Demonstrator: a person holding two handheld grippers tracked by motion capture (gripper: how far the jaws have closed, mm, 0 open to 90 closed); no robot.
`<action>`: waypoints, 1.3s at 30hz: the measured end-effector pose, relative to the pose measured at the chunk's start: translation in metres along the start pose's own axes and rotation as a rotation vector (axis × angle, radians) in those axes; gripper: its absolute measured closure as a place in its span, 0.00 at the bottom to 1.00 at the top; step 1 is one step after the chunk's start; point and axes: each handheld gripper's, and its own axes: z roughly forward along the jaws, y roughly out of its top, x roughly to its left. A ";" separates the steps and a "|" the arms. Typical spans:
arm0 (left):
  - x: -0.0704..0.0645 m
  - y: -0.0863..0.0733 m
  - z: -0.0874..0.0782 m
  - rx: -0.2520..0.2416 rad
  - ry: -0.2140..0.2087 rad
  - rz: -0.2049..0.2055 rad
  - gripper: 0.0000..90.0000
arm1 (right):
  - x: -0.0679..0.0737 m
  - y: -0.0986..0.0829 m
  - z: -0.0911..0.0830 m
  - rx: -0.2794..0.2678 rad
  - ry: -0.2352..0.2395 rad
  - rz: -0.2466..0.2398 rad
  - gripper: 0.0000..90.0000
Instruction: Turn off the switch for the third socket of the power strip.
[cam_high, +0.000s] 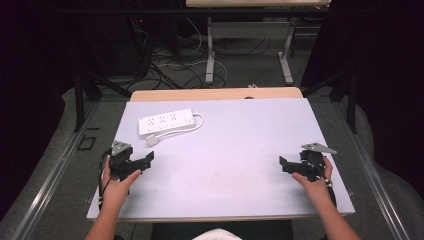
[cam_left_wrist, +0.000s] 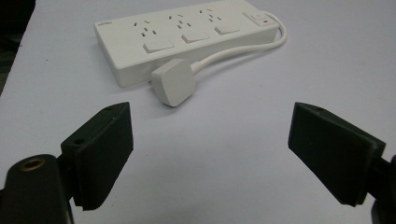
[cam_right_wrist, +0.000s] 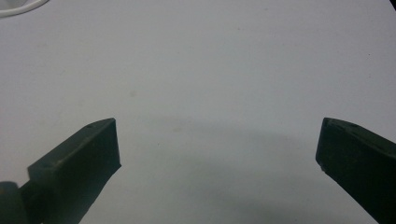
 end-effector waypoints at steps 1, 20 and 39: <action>0.001 0.000 0.000 -0.001 -0.002 0.002 0.16 | 0.000 0.000 0.000 -0.008 -0.005 0.001 0.00; -0.001 0.023 0.003 0.020 -0.011 -0.022 0.15 | 0.000 -0.001 0.000 0.002 -0.004 -0.003 0.00; -0.005 0.047 0.005 0.054 0.006 0.045 0.18 | -0.001 -0.002 -0.001 0.006 -0.001 0.008 0.00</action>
